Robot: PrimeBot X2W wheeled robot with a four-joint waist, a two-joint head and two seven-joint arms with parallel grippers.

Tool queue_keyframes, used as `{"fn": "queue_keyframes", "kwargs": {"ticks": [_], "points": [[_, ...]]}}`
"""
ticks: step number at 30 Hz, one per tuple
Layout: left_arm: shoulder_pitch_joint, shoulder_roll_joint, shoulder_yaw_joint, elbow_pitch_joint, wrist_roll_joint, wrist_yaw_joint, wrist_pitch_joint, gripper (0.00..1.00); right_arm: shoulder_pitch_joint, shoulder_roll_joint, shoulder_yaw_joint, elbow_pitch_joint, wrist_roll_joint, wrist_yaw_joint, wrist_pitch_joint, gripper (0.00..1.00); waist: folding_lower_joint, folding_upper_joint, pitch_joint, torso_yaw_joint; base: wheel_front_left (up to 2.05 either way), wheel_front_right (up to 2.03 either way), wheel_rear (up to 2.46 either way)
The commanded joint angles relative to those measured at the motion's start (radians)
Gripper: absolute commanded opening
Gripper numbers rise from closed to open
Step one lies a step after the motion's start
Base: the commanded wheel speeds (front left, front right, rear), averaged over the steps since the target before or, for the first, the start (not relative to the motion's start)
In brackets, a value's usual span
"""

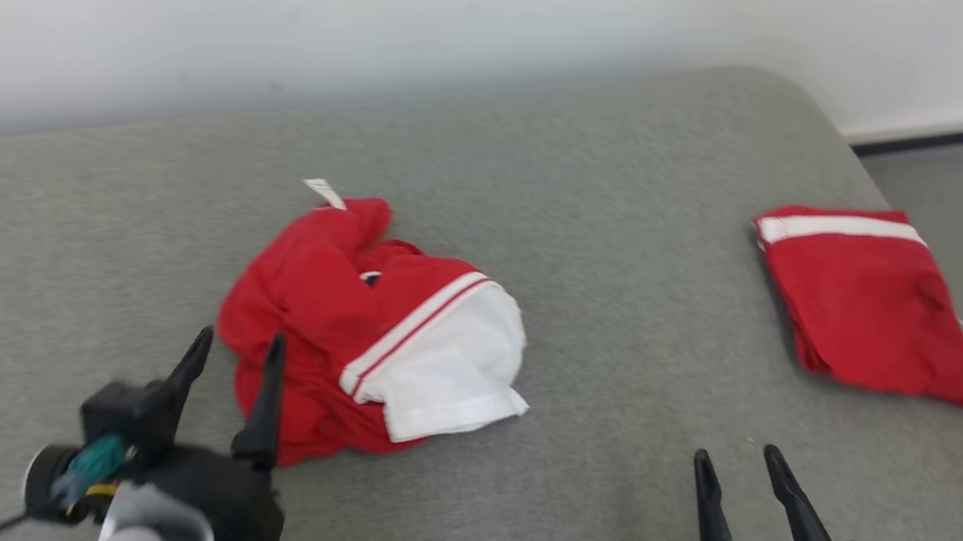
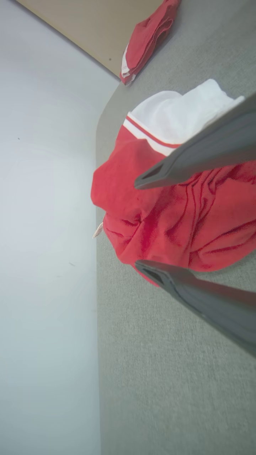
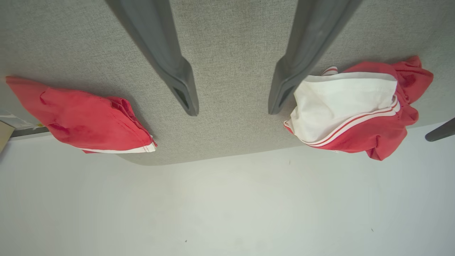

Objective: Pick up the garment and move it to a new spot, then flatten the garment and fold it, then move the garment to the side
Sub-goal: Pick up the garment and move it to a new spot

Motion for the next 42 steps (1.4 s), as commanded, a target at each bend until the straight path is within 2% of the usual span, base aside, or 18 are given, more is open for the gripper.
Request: {"fn": "queue_keyframes", "kwargs": {"ticks": [1, 10, 17, 31, 42], "points": [[0.035, -0.001, 0.008, -0.011, -0.002, 0.004, -0.023, 1.0, 0.02, -0.002, -0.014, -0.005, 0.0, -0.003, -0.001, 1.0, -0.0001, -0.0001, -0.047, 0.066, 0.0, 0.0, 0.0], [0.214, 0.026, 0.071, -0.135, 0.046, 0.013, -0.081, 1.0, 0.086, -0.011, -0.064, -0.028, -0.024, -0.003, -0.001, 1.0, -0.0001, -0.0001, -0.092, 0.159, 0.0, 0.0, 0.0], [0.344, 0.009, 0.157, -0.231, 0.097, -0.013, -0.08, 1.0, 0.106, -0.014, -0.084, -0.027, -0.033, -0.003, -0.001, 1.0, -0.0001, -0.0001, -0.106, 0.208, 0.0, 0.0, 0.0], [0.446, -0.016, 0.306, -0.255, 0.153, -0.062, -0.081, 1.0, 0.102, -0.014, -0.073, 0.01, -0.032, -0.003, -0.001, 1.0, -0.0001, -0.0001, -0.132, 0.232, 0.0, 0.0, 0.0], [0.441, -0.023, 0.337, -0.247, 0.162, -0.086, -0.081, 1.0, 0.052, -0.04, -0.043, 0.066, -0.027, -0.003, 0.001, 1.0, -0.0001, -0.0001, -0.153, 0.233, 0.0, 0.0, 0.0]]}}
